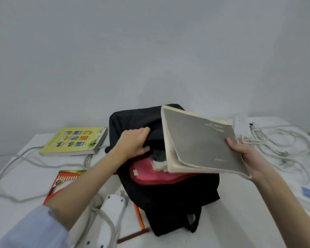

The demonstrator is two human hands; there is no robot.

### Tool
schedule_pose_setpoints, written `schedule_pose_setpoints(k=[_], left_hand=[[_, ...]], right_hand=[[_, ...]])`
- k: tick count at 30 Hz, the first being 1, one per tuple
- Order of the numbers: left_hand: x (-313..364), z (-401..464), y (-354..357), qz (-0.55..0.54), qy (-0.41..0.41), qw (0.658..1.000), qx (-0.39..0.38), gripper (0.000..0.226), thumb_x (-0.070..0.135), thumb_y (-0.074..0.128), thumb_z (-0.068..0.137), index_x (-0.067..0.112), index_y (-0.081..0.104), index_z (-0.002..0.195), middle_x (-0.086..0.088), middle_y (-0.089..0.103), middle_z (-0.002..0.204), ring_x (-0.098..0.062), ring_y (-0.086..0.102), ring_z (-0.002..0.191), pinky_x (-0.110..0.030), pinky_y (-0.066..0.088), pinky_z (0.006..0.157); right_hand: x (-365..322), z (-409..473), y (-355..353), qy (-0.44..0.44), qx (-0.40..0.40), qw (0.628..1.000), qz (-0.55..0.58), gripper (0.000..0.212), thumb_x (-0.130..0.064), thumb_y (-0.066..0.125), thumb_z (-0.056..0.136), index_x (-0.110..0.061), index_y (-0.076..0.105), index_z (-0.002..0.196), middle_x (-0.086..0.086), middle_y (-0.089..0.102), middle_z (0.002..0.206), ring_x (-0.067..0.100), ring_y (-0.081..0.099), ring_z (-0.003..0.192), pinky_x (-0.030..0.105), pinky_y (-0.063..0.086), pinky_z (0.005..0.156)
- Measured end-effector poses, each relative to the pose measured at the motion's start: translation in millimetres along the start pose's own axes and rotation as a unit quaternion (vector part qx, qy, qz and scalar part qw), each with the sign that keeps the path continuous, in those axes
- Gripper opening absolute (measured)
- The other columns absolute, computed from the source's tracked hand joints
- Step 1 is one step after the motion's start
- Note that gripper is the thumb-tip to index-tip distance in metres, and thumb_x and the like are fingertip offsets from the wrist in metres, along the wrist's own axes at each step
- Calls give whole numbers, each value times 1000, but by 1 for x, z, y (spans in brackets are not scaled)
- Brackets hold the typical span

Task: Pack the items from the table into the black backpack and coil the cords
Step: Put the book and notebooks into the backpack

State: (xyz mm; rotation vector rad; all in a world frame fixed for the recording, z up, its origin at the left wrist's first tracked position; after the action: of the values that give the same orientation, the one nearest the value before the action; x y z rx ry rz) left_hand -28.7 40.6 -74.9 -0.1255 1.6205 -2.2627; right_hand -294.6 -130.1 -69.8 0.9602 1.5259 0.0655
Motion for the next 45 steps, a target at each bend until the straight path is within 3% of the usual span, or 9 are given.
schedule_pose_setpoints(k=[11,15,20,25,30,34,37,40,45], left_hand=[[-4,17,-17,-54,45,975,210,39,37,43,68,8,64,84,1,65,61,-24,62,48,-29,45,37],[10,18,-21,-46,98,961,255,29,34,46,68,16,53,89,1,63,59,-21,62,49,-25,41,34],[27,12,-25,-26,158,940,301,28,33,49,68,17,46,91,2,60,59,-18,58,48,-24,38,33],[7,10,-13,-83,67,966,235,34,35,49,67,21,52,97,5,66,72,-19,65,61,-28,45,40],[-27,1,1,-281,-87,956,-14,91,48,76,57,21,39,137,5,46,132,-12,49,113,-37,42,99],[-39,-4,-17,-435,-158,868,-180,68,58,68,74,26,50,131,6,53,125,-8,50,113,-23,39,96],[-62,-6,-19,-625,-285,726,-5,31,42,52,93,15,66,100,-4,70,103,-13,67,72,-17,45,58],[-102,-34,8,-385,-428,810,115,36,42,60,88,10,59,105,-8,62,112,-24,61,96,-26,45,70],[-146,-83,57,-89,-425,888,-149,98,74,62,66,16,32,139,-7,30,148,-32,27,135,-50,30,104]], right_hand=[[56,10,0,63,232,971,9,14,-8,50,94,0,59,101,12,71,68,22,68,55,28,54,42],[88,47,36,-75,376,922,56,35,-6,47,96,-2,47,130,16,58,122,32,59,102,33,51,76],[87,96,105,-95,378,914,108,41,-9,32,101,-6,28,142,9,48,129,28,52,107,32,42,85],[77,111,83,16,268,963,-19,38,-3,39,95,1,36,133,19,52,124,38,57,104,42,50,73],[61,56,38,-10,253,956,-147,24,-6,38,97,6,48,116,18,62,89,30,62,62,30,52,46],[36,31,46,-319,354,845,-245,36,-29,44,97,-15,44,130,2,55,115,20,57,96,30,49,77],[41,45,75,-395,229,729,-510,57,-58,43,84,-28,49,132,-5,42,139,15,37,130,39,31,107],[76,83,79,-320,177,592,-718,61,-65,32,81,-30,59,123,-1,46,142,23,42,132,50,33,102],[95,110,71,-338,214,538,-742,48,-57,37,83,-24,64,104,-1,61,120,26,63,99,39,48,69]])
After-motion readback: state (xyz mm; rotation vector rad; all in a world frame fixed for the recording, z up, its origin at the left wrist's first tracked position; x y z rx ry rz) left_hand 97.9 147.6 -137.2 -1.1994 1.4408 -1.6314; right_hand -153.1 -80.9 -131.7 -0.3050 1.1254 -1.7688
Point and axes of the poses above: each hand's wrist, its own z-axis towards the middle knuckle, its own y-axis out of the palm, x = y × z, the point moved 1 cm from there along z, towards the middle knuckle
